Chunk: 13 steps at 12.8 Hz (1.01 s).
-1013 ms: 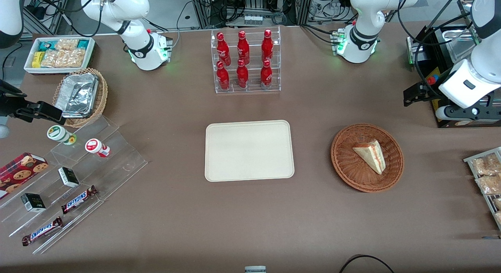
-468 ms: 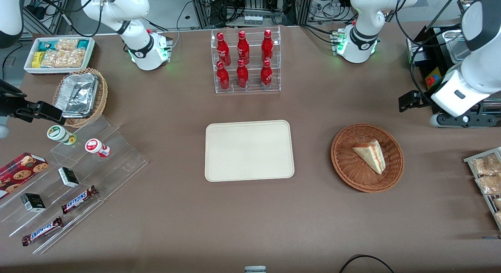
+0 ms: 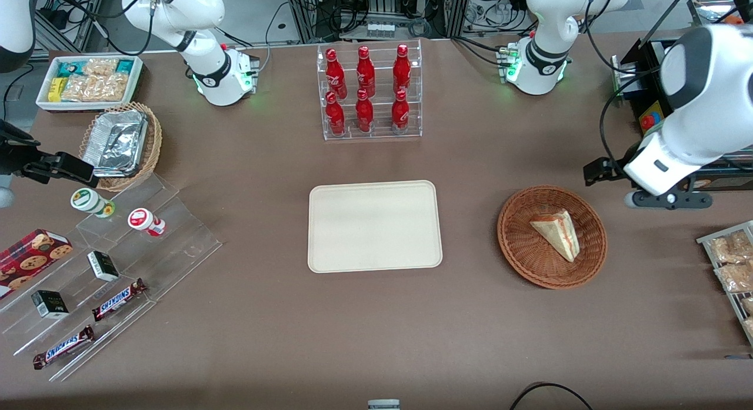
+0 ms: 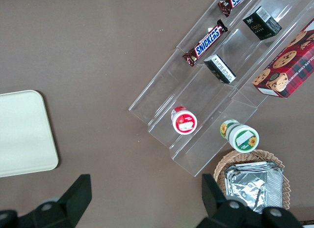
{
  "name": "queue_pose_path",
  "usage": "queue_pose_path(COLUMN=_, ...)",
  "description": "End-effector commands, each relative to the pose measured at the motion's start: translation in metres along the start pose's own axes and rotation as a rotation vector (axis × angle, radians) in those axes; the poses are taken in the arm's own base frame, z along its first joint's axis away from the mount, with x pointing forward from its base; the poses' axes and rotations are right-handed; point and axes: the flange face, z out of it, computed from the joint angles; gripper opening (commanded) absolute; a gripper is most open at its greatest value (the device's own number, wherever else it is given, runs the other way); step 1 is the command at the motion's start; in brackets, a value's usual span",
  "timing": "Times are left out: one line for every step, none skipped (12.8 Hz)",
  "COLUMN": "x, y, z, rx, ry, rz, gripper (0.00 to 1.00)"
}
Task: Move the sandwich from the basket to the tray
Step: 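Move the left gripper over the sandwich in the wicker basket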
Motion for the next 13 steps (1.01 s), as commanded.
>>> queue_pose_path(x=-0.003, y=-0.004, z=0.038, rx=-0.003, ry=0.021, rz=-0.02, gripper=1.0)
queue_pose_path(x=-0.003, y=-0.004, z=0.052, rx=-0.003, ry=0.031, rz=-0.021, gripper=1.0)
queue_pose_path(x=-0.001, y=-0.004, z=0.069, rx=-0.005, ry=0.038, rz=-0.021, gripper=1.0)
queue_pose_path(x=0.001, y=-0.004, z=0.083, rx=-0.005, ry=0.048, rz=-0.021, gripper=1.0)
queue_pose_path(x=0.001, y=-0.005, z=0.098, rx=-0.006, ry=0.061, rz=-0.022, gripper=1.0)
queue_pose_path(x=0.0, y=-0.005, z=0.107, rx=-0.006, ry=0.075, rz=-0.022, gripper=1.0)
queue_pose_path(x=-0.001, y=-0.007, z=0.119, rx=-0.007, ry=0.074, rz=-0.027, gripper=1.0)
queue_pose_path(x=0.001, y=-0.007, z=0.13, rx=-0.009, ry=0.081, rz=-0.027, gripper=1.0)
queue_pose_path(x=0.002, y=-0.008, z=0.142, rx=-0.01, ry=0.087, rz=-0.029, gripper=1.0)
queue_pose_path(x=0.002, y=-0.008, z=0.146, rx=-0.01, ry=0.094, rz=-0.031, gripper=1.0)
queue_pose_path(x=0.002, y=-0.008, z=0.15, rx=-0.012, ry=0.087, rz=-0.042, gripper=1.0)
queue_pose_path(x=0.003, y=-0.008, z=0.15, rx=-0.013, ry=0.089, rz=-0.047, gripper=1.0)
queue_pose_path(x=0.003, y=-0.008, z=0.151, rx=-0.015, ry=0.089, rz=-0.063, gripper=1.0)
